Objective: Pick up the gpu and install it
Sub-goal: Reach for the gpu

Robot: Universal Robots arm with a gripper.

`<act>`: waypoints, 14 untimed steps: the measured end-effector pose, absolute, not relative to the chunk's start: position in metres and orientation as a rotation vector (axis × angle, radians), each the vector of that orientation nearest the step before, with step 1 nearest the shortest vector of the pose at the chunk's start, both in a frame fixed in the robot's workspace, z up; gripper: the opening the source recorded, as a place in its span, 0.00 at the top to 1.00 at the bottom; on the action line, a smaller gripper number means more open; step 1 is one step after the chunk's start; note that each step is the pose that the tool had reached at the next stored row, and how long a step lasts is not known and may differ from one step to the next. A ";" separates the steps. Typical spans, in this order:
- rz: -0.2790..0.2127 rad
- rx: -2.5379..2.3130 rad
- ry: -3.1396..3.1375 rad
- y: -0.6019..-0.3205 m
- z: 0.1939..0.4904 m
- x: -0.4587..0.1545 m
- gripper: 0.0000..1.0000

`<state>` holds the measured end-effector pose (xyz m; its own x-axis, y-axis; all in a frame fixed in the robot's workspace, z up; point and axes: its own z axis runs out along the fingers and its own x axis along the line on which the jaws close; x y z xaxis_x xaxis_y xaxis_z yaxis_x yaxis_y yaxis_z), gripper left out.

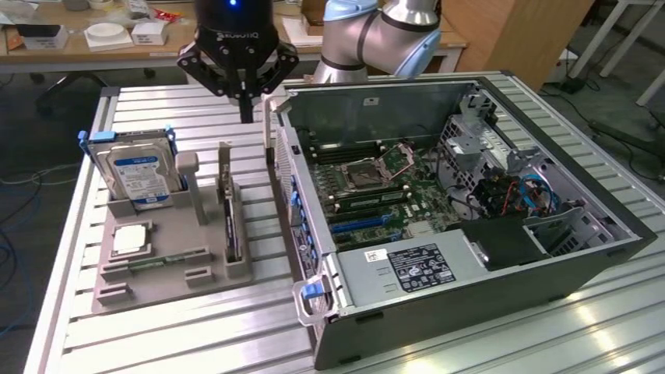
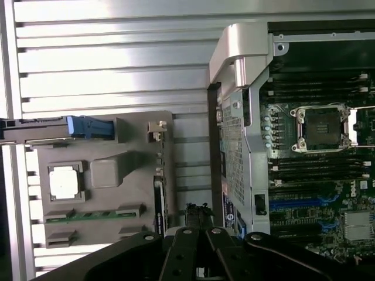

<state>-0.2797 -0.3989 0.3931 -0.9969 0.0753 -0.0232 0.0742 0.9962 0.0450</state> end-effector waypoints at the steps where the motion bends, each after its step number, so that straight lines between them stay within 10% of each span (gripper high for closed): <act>1: 0.069 0.117 3.114 -0.399 0.393 -0.281 0.90; 14: 0.069 0.117 3.114 -0.399 0.393 -0.295 0.90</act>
